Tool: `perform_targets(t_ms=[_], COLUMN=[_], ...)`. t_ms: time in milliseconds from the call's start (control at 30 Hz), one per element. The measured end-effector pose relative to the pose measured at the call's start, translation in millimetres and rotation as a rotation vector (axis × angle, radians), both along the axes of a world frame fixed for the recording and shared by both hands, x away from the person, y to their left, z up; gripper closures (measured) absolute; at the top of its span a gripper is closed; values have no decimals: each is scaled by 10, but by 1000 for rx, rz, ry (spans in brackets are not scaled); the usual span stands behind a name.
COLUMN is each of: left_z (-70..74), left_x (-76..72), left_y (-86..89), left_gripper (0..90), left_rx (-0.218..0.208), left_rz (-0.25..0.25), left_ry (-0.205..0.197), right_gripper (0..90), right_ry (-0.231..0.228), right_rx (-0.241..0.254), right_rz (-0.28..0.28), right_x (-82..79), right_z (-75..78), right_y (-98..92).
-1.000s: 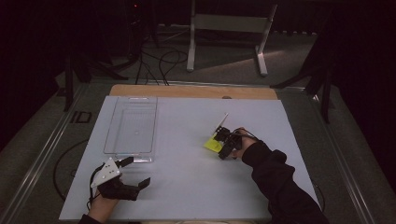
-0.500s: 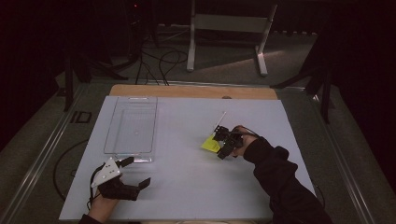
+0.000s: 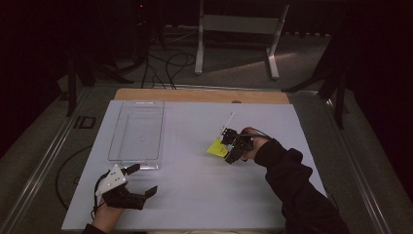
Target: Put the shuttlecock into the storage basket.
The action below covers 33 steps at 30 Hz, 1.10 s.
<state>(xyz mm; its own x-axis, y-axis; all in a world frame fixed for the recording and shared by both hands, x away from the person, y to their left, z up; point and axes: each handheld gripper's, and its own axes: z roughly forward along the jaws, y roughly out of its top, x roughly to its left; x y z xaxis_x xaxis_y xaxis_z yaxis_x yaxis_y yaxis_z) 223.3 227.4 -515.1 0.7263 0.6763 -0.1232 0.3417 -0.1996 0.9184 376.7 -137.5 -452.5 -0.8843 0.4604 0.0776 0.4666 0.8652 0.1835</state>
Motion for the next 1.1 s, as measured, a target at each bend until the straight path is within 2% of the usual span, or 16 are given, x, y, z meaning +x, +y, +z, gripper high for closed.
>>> perform_targets(t_ms=[167,367,533,867,900,1033,1100], left_z=[0,-4,-4,-7,-8,-9,-9], left_x=[1,4,4,6,8,8,8], left_y=[5,1,2,-3,-4,-3,-2], left_gripper=[3,4,3,3,3,3,3], left_rx=[-1,2,1,1,0,0,1], left_rz=[4,-1,-1,-4,-4,-5,-6], left_ry=[1,2,2,4,5,6,6], right_gripper=[661,661,661,661,661,662,661], right_ry=[-15,-26,-30,-70,-68,-74,-72], right_rx=[1,8,42,54,54,64,65], right_rz=[18,76,131,235,230,273,273], right_x=[-2,-20,-38,-53,-62,-54,-63], right_z=[103,214,299,402,410,466,499], right_y=[42,113,176,297,314,388,429])
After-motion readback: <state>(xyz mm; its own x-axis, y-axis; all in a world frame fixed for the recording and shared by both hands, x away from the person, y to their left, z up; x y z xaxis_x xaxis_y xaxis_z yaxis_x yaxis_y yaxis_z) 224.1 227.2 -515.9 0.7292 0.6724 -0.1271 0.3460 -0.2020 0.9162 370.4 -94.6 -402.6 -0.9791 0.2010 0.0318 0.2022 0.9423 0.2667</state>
